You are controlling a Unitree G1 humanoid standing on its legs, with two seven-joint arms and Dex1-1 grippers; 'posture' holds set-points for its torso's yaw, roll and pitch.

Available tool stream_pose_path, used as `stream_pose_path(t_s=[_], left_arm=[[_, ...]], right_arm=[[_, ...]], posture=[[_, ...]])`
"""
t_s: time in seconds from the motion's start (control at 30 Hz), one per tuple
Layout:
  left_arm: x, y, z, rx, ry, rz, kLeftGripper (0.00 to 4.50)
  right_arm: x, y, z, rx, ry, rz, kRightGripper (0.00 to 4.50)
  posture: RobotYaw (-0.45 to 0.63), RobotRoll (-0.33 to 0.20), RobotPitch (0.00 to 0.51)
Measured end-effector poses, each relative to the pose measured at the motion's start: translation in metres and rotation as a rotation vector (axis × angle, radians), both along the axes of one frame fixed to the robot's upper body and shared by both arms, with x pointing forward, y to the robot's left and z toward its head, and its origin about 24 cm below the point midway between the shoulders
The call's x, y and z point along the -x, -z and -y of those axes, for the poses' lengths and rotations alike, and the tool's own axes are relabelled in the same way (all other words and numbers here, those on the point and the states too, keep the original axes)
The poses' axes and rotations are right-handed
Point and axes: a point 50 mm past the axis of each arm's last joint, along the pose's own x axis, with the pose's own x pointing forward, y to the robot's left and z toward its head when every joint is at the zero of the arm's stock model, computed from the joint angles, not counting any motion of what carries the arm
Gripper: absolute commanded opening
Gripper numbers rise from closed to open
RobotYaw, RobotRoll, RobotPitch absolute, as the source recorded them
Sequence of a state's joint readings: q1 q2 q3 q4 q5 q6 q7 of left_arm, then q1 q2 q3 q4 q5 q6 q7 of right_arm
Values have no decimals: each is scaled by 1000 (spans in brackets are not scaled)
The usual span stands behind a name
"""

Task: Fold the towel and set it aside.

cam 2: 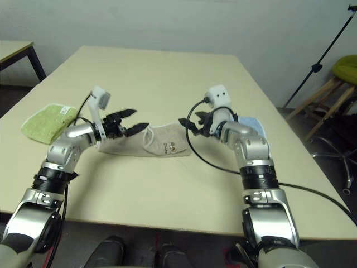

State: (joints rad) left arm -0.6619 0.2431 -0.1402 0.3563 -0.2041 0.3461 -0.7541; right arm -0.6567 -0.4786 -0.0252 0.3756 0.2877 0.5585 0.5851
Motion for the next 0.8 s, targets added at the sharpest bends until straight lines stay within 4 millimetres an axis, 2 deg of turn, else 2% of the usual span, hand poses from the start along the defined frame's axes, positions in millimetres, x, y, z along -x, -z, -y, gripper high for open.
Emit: stream_pose_path(t_s=[0.17,0.2,0.4,0.57,0.8], left_arm=[[-2,8,16,-54,32,-13,467],[-3,10,20,-53,39,-18,84],[0,26,36,-143,95,-47,34],[-2,35,27,-211,71,-59,34],[1,53,6,-274,19,-108,34]], right_arm=[[-2,11,-9,-14,6,-12,153],[-3,14,-11,-21,8,-21,0],[-6,37,-32,-51,12,-76,0],[-11,40,-42,-30,1,-75,0],[-11,69,-40,33,16,-143,0]], posture=[[158,0,18],[153,0,16],[154,0,14],[160,0,15],[170,0,16]])
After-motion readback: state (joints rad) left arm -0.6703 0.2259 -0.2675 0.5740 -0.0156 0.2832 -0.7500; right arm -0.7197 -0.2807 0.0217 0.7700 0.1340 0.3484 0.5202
